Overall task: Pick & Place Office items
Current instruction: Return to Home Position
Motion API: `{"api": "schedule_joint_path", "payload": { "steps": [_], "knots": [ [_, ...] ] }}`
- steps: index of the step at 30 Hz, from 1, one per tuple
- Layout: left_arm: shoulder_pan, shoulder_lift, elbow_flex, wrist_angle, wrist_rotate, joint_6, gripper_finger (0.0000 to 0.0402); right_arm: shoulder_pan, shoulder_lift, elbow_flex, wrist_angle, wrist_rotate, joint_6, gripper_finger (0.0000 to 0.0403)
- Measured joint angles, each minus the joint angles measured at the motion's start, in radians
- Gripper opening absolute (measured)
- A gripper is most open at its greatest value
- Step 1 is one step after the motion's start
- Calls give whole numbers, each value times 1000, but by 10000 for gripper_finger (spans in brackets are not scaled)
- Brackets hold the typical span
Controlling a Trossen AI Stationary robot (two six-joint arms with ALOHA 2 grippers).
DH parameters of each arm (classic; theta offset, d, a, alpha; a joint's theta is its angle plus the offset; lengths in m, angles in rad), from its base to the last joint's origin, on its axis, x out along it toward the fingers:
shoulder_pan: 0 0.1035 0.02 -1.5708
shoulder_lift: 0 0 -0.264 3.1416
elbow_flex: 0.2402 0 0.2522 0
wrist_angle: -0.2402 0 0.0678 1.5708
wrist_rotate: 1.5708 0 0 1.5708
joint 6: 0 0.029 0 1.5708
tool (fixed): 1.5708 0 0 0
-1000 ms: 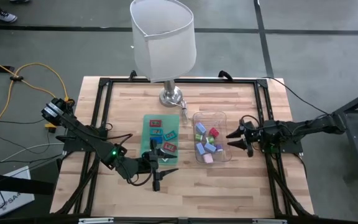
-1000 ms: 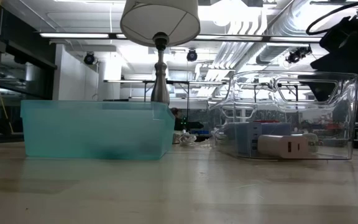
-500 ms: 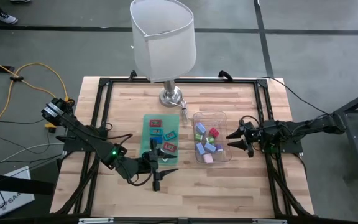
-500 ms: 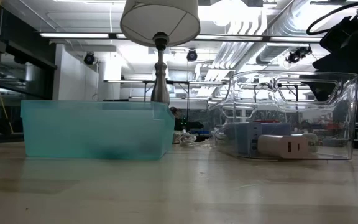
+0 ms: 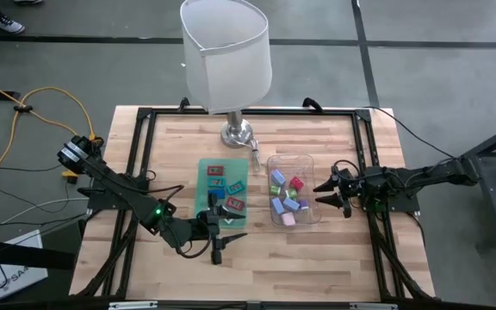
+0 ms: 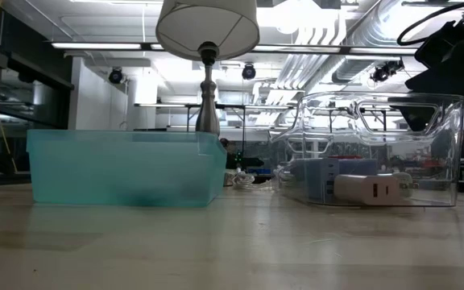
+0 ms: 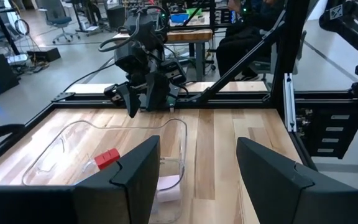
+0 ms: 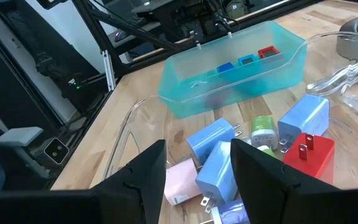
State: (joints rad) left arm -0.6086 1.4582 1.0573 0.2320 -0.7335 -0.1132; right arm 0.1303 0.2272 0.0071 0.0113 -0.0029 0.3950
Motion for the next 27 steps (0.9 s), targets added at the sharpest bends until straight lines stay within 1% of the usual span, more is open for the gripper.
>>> {"api": "schedule_joint_path", "payload": {
  "steps": [5,7,8,12,16,18,23,27],
  "knots": [
    [0,0,0,-28,6,1,205,0,0,0,0,0,0,166],
    [7,0,0,-64,38,1,205,0,0,0,0,0,0,166],
    [12,0,0,-89,76,1,205,0,0,0,0,0,0,166],
    [40,0,-1,-158,303,19,205,0,0,0,0,0,0,166],
    [76,6,-20,-159,425,38,205,0,0,0,0,0,0,166],
    [100,6,-42,-137,484,39,205,0,0,0,0,0,0,166],
    [169,-30,-151,11,627,45,205,0,0,0,1,0,0,166],
    [222,-113,-277,93,646,15,205,0,0,0,1,0,0,166]
  ]
}}
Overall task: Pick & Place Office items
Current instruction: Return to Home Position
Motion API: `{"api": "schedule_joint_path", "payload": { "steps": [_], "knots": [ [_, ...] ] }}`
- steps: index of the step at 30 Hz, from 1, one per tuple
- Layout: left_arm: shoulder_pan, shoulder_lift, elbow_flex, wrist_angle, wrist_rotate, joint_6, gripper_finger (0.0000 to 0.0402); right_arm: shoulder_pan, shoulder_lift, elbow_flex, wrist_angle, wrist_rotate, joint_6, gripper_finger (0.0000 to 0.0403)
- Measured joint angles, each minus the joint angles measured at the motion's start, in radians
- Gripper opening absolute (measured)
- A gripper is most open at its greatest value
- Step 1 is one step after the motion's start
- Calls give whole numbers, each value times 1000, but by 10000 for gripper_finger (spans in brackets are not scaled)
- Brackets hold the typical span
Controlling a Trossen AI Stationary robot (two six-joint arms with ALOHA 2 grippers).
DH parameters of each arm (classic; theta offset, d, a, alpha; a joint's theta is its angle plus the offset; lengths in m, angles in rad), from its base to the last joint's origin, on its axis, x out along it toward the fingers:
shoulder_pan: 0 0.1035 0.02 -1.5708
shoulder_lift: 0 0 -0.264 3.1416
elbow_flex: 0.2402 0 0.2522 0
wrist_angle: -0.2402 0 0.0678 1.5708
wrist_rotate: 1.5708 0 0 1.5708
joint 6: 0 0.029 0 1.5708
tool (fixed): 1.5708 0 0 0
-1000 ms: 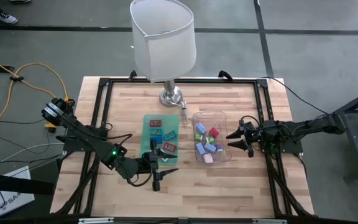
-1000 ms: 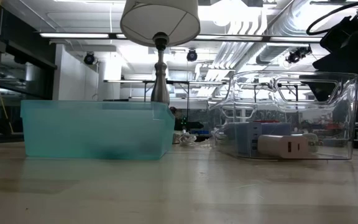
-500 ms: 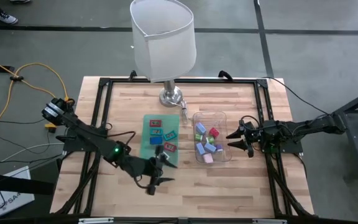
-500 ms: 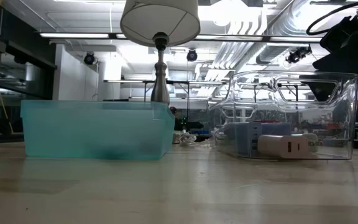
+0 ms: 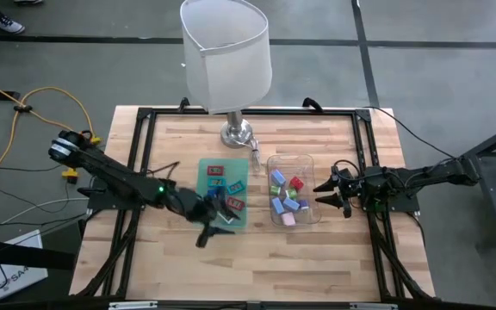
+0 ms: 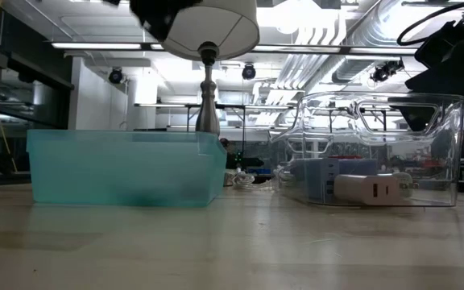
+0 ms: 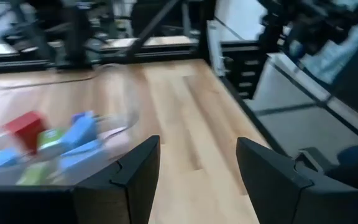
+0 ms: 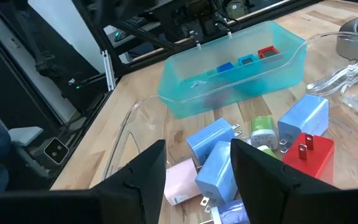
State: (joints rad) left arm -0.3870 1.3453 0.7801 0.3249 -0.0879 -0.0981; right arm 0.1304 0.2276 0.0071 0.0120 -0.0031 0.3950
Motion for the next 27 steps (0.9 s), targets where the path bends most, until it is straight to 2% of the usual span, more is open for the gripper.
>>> {"api": "schedule_joint_path", "payload": {
  "steps": [11,27],
  "knots": [
    [81,-290,-323,127,-2,-8,205,0,0,0,5,-1,0,166],
    [98,-632,-607,210,-2,17,205,0,0,0,5,-1,0,166]
  ]
}}
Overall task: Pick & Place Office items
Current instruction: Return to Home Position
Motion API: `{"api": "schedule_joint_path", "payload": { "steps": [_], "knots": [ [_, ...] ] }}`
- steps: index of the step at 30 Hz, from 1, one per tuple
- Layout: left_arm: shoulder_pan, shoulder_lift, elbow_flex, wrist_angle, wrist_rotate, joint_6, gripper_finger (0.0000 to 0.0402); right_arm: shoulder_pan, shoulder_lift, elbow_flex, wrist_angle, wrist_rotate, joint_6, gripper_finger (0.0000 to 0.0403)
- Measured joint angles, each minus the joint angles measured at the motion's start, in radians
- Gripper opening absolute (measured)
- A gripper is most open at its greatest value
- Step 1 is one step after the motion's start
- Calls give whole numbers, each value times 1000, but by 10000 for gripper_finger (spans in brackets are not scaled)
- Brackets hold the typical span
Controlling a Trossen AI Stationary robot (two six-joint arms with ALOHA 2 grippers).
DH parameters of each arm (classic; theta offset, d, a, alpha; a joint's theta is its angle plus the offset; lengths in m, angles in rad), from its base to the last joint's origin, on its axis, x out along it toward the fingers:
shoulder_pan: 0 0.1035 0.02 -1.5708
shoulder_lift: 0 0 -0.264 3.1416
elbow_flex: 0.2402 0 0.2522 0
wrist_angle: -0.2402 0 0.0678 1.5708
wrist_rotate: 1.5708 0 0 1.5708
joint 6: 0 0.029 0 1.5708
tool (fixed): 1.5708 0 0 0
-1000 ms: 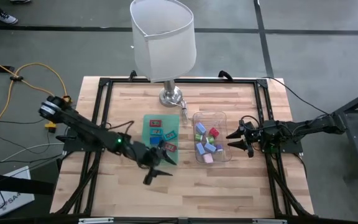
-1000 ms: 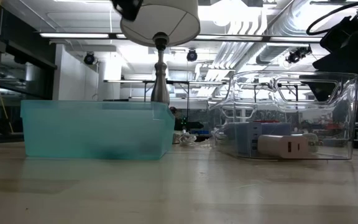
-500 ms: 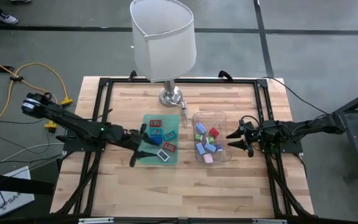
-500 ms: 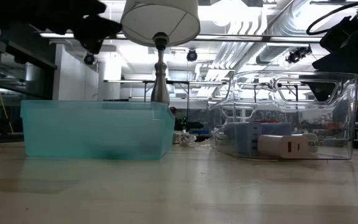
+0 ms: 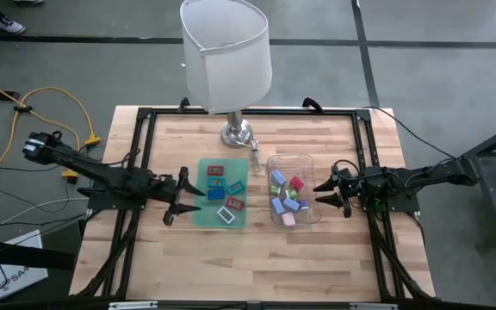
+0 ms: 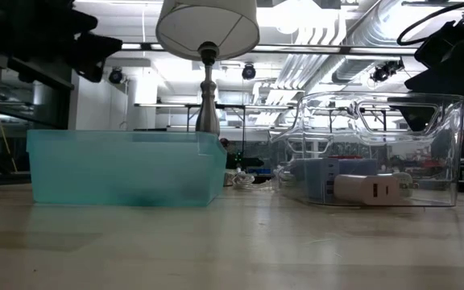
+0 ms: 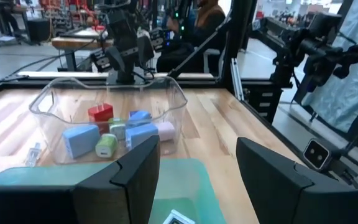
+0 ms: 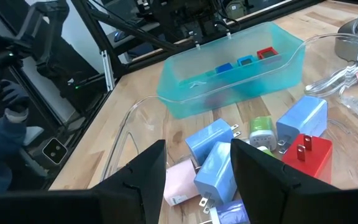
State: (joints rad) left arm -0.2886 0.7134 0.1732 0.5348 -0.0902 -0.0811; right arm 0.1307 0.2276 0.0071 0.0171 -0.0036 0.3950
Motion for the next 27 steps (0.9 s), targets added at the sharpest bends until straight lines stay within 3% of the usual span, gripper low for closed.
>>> {"api": "schedule_joint_path", "payload": {
  "steps": [14,27],
  "knots": [
    [0,-199,-126,0,0,23,205,0,0,0,1,0,0,166],
    [0,-277,-137,-71,0,25,205,0,0,0,1,0,0,166]
  ]
}}
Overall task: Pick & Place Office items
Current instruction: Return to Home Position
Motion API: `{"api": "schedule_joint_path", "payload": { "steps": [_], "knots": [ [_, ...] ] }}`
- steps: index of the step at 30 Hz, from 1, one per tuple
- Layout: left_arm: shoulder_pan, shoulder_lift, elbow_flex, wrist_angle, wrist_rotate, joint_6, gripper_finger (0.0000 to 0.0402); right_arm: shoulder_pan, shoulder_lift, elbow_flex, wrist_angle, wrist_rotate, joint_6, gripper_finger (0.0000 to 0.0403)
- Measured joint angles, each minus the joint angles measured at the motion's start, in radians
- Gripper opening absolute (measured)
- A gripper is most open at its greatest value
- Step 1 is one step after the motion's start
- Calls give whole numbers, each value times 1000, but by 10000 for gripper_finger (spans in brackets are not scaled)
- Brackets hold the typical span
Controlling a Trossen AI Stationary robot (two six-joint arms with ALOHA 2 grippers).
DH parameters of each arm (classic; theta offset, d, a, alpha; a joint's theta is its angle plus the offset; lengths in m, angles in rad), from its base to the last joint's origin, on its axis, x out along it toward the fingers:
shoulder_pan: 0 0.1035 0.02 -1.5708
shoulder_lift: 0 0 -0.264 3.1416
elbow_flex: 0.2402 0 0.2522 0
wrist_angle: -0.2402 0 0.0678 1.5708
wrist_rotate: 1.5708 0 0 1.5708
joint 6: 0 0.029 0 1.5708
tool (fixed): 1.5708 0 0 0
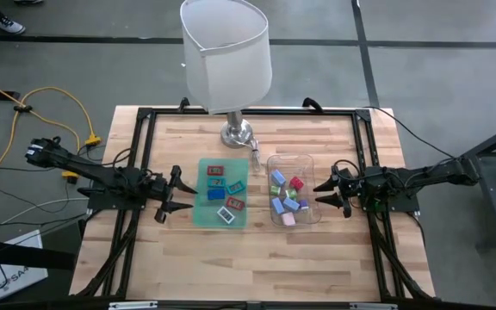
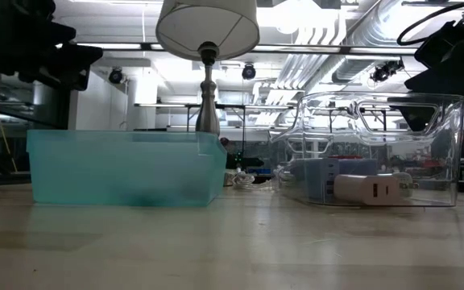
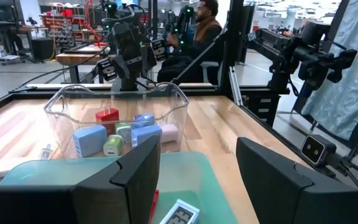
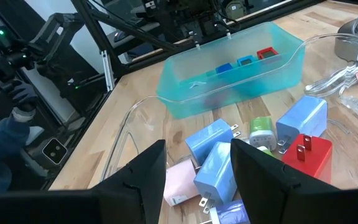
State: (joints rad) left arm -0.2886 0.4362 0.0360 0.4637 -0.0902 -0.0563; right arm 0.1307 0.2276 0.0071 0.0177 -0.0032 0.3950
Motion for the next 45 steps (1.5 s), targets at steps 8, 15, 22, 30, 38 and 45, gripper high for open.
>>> {"api": "schedule_joint_path", "payload": {
  "steps": [8,15,22,30,38,45],
  "knots": [
    [0,-101,-3,-92,6,-1,205,0,0,0,0,0,0,166],
    [0,-185,-4,-176,7,-2,205,0,0,0,0,0,0,166],
    [0,-231,-8,-228,8,-19,205,0,0,0,0,0,0,166],
    [0,-259,-27,-225,8,-19,205,0,0,0,0,0,0,166],
    [0,-260,-27,-295,6,-19,205,0,0,0,0,0,0,166],
    [0,-309,-27,-419,6,-19,205,0,0,0,0,0,0,166]
  ]
}}
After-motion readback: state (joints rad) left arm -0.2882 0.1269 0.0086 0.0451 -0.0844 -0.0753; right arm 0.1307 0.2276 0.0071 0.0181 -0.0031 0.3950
